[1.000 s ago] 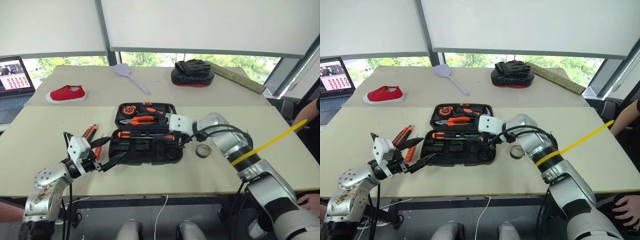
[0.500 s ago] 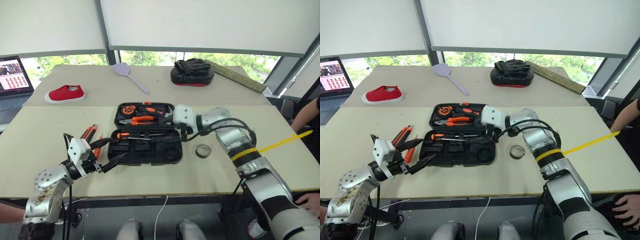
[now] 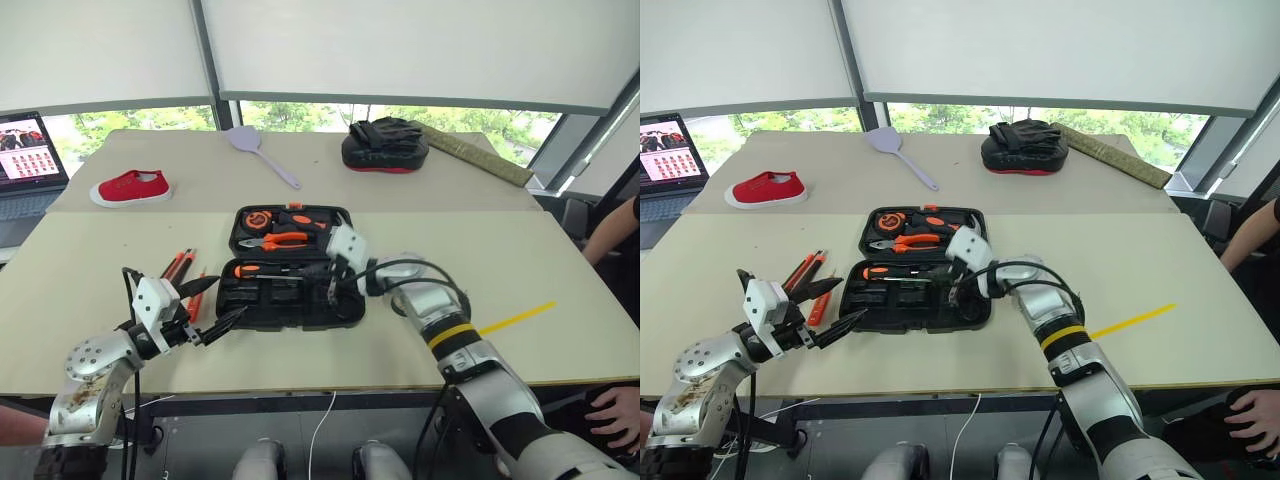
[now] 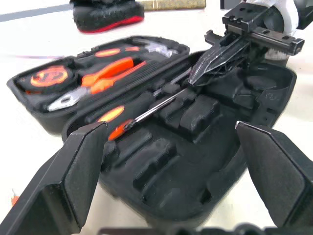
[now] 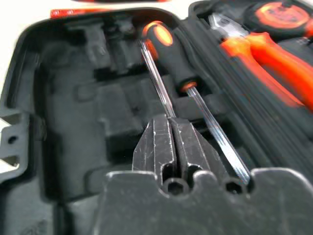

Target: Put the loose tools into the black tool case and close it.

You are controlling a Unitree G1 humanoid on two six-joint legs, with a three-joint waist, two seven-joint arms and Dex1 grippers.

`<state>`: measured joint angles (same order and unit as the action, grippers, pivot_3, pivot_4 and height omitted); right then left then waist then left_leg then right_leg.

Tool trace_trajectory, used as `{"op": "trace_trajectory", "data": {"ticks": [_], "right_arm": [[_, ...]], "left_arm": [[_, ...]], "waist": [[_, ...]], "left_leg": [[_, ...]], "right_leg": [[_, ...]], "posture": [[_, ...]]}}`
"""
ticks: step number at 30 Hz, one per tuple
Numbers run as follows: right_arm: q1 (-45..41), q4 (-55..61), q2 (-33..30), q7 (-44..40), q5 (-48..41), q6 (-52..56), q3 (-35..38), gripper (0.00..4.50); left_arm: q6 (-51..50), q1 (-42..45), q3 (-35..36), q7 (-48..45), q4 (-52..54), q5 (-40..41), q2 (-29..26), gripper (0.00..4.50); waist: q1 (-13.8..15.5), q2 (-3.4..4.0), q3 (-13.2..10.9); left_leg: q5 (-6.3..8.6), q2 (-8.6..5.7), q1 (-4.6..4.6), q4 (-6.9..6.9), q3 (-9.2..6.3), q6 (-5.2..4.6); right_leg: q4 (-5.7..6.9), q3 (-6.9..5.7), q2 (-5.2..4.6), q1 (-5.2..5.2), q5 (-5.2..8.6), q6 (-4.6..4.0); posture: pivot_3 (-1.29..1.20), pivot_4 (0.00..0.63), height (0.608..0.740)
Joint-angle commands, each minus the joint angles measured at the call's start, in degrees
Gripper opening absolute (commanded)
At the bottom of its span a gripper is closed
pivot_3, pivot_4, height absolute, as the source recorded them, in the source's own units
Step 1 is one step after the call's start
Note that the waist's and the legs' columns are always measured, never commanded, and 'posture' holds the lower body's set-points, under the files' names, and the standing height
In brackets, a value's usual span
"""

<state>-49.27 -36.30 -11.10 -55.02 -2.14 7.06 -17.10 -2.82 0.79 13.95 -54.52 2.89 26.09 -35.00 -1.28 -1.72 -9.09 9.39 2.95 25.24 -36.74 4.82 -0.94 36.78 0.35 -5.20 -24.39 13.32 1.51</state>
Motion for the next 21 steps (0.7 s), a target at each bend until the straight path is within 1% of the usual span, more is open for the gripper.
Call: {"op": "trace_trajectory", "data": {"ticks": [1, 3, 4, 5, 7, 10, 12, 13, 14, 15, 17, 18, 20, 21], "right_arm": [[-1.43, -4.45, 0.16, 0.49, 3.69, 0.94, -2.08, 0.08], [-1.93, -6.00, 0.44, 1.32, 5.61, 0.64, -3.44, 0.08], [-2.16, -6.45, 0.81, 1.95, 6.01, 0.61, -3.57, 0.08], [-2.45, -6.77, 1.25, 2.95, 6.14, 0.31, -3.25, 0.08], [-3.05, -5.94, 1.99, 3.84, 4.56, -0.22, -1.10, 0.08], [-2.09, -0.16, 2.20, 1.88, -1.77, -3.62, 4.62, 0.08], [1.12, 7.86, 0.34, -1.70, -5.72, -2.52, 6.67, 0.62], [3.76, 13.36, -1.17, -3.78, -7.84, -1.76, 7.35, 0.79], [5.62, 17.17, -2.19, -5.05, -9.20, -1.13, 7.75, 1.06], [8.08, 21.92, -3.23, -5.47, -11.00, -0.33, 8.62, 1.48], [14.47, 32.31, -5.19, -4.35, -14.69, 0.40, 11.52, 2.11], [18.04, 37.00, -6.60, -5.28, -16.68, -0.24, 12.66, 2.53], [23.91, 43.27, -9.73, -7.77, -19.09, -1.71, 14.02, 3.14], [26.83, 45.62, -10.90, -7.70, -19.97, -2.59, 15.53, 3.39]], "left_arm": [[0.38, -1.18, 2.47, -0.74, 2.05, 0.66, -2.13, 4.50], [0.41, -0.70, 2.65, -0.39, 1.39, 0.41, -2.62, 4.50], [0.34, -0.23, 2.69, -0.03, 1.01, 0.26, -2.74, 4.50], [0.28, 0.18, 2.71, 0.37, 0.71, 0.10, -2.80, 4.50], [0.38, 0.65, 3.21, 0.80, -0.17, 0.34, -2.62, 4.50], [-1.10, -0.08, 5.40, 1.21, -0.59, 2.27, -2.81, 4.50], [-1.76, -1.92, 8.16, 1.25, -0.78, 3.50, -3.37, 4.50], [-1.12, -3.32, 10.20, 0.81, -1.32, 3.92, -3.59, 4.50], [-0.59, -4.28, 11.53, 0.51, -1.69, 4.21, -3.74, 4.50], [-0.30, -5.64, 13.26, 0.18, -2.63, 4.56, -4.09, 4.50], [0.08, -9.15, 17.79, -0.48, -6.42, 4.92, -5.29, 4.50], [-0.97, -11.22, 19.95, -1.13, -8.33, 5.33, -6.18, 4.50], [-1.48, -14.57, 22.46, -1.88, -11.01, 4.51, -7.81, 4.50], [-1.99, -16.58, 23.76, -0.93, -11.73, 3.60, -8.44, 4.50]], "waist": [[-0.20, 0.01, 0.01], [-0.39, 0.00, 0.02], [-0.48, 0.01, 0.03], [-0.59, 0.00, 0.04], [-0.92, -0.06, 0.07], [-1.16, -0.06, 0.07], [-1.14, -0.05, 0.05], [-1.14, -0.06, 0.05], [-1.11, -0.06, 0.05], [-1.09, -0.06, 0.05], [-1.01, -0.06, 0.06], [-0.98, -0.07, 0.06], [-1.08, -0.09, 0.07], [-1.07, -0.09, 0.06]], "left_leg": [[0.00, 0.02, -0.03, 0.00, 0.00, 0.00], [0.06, 0.04, -0.12, 0.00, 0.00, 0.14], [0.25, 0.06, -0.16, 0.00, -0.01, 0.47], [0.28, 0.06, -0.20, 0.00, 0.00, 0.54], [0.29, 0.08, -0.24, 0.00, -0.01, 0.59], [0.27, 0.11, -0.26, 0.00, -0.01, 0.63], [0.26, 0.12, -0.21, 0.00, -0.01, 0.64], [0.25, 0.11, -0.15, 0.00, -0.01, 0.62], [0.23, 0.11, -0.10, 0.01, -0.01, 0.59], [0.10, 0.11, -0.03, 0.01, -0.02, 0.31], [0.26, 0.11, -0.03, 0.04, -0.02, 0.23], [0.37, 0.13, -0.02, 0.08, -0.03, 0.25], [0.58, 0.15, -0.02, 0.11, -0.03, 0.35], [0.66, 0.16, -0.03, 0.11, -0.02, 0.34]], "right_leg": [[0.00, -0.01, 0.01, 0.01, -0.01, -0.02], [0.02, -0.03, 0.00, 0.07, 0.00, -0.07], [0.01, -0.05, 0.00, 0.10, -0.01, -0.09], [0.02, -0.05, -0.01, 0.11, -0.02, -0.15], [0.03, -0.06, 0.00, 0.13, 0.07, -0.43], [0.10, -0.06, 0.03, 0.11, 0.03, -0.48], [0.13, -0.07, 0.03, 0.08, -0.11, -0.19], [0.12, -0.06, 0.02, 0.04, -0.05, -0.14], [0.11, -0.06, 0.01, 0.02, -0.02, -0.10], [0.05, -0.06, 0.00, 0.00, 0.02, -0.04], [-0.02, -0.05, -0.05, 0.02, 0.11, 0.03], [-0.05, -0.06, -0.07, 0.02, 0.19, 0.05], [-0.10, -0.07, -0.07, 0.01, 0.37, 0.03], [-0.12, -0.08, -0.08, 0.02, 0.43, 0.04]], "posture": [[0.00, 0.150, 0.740], [0.00, 0.150, 0.740], [0.00, 0.150, 0.740], [0.00, 0.150, 0.740], [0.00, 0.150, 0.740], [0.00, 0.150, 0.740], [0.00, 0.150, 0.740], [0.00, 0.150, 0.740], [0.00, 0.150, 0.740], [0.00, 0.150, 0.740], [0.00, 0.150, 0.740], [0.00, 0.150, 0.740], [0.00, 0.150, 0.740], [0.00, 0.150, 0.740]]}}
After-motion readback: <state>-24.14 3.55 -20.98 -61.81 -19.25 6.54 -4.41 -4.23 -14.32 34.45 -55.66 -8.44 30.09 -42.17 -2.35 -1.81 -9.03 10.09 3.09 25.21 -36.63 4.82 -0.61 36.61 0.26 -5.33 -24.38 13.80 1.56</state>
